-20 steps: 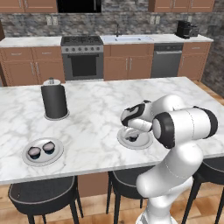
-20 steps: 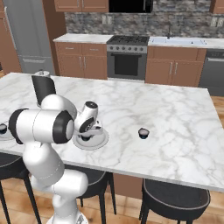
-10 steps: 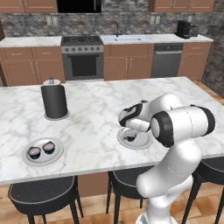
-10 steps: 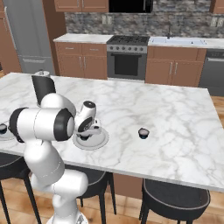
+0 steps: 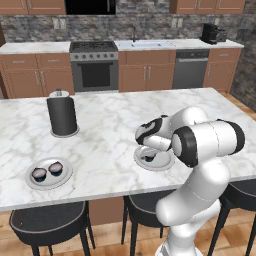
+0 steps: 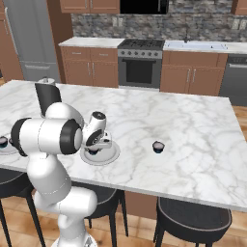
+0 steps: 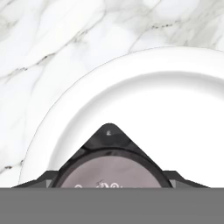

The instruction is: Place two yogurt containers on each plate.

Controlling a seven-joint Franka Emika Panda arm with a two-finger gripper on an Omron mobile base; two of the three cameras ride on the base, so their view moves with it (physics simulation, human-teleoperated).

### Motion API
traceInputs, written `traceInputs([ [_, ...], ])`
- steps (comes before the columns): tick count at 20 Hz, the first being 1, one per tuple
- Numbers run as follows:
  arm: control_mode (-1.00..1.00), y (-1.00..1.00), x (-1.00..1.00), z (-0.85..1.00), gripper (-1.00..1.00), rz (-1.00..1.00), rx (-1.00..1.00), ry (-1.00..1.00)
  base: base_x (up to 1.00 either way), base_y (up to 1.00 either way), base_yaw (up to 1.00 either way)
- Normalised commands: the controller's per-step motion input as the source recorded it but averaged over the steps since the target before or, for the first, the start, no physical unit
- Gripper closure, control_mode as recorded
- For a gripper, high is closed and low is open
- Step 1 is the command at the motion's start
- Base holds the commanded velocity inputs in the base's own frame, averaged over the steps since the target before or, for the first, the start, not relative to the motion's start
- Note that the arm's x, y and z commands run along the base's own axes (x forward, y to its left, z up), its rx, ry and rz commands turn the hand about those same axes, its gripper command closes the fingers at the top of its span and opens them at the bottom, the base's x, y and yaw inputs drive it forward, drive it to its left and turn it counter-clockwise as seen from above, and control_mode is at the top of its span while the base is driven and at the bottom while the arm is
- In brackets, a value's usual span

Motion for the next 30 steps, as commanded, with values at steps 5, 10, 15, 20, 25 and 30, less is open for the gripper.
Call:
traceInputs([
  [5, -1.0, 0.0, 0.01, 0.0, -1.0, 0.0, 0.0, 0.0, 0.0, 0.0, 0.0],
  [10, -1.0, 0.0, 0.03, 0.0, -1.0, 0.0, 0.0, 0.0, 0.0, 0.0, 0.0],
  [15, -1.0, 0.0, 0.01, 0.0, -1.0, 0.0, 0.0, 0.0, 0.0, 0.0, 0.0],
  [20, -1.0, 0.0, 0.09, 0.1, -1.0, 0.0, 0.0, -0.06, 0.0, 0.0, 0.0],
  [25, -1.0, 0.0, 0.09, 0.24, -1.0, 0.0, 0.0, -0.14, 0.0, 0.0, 0.0],
  [30, -1.0, -0.01, 0.05, 0.39, -1.0, 0.0, 0.0, -0.11, 0.0, 0.0, 0.0],
])
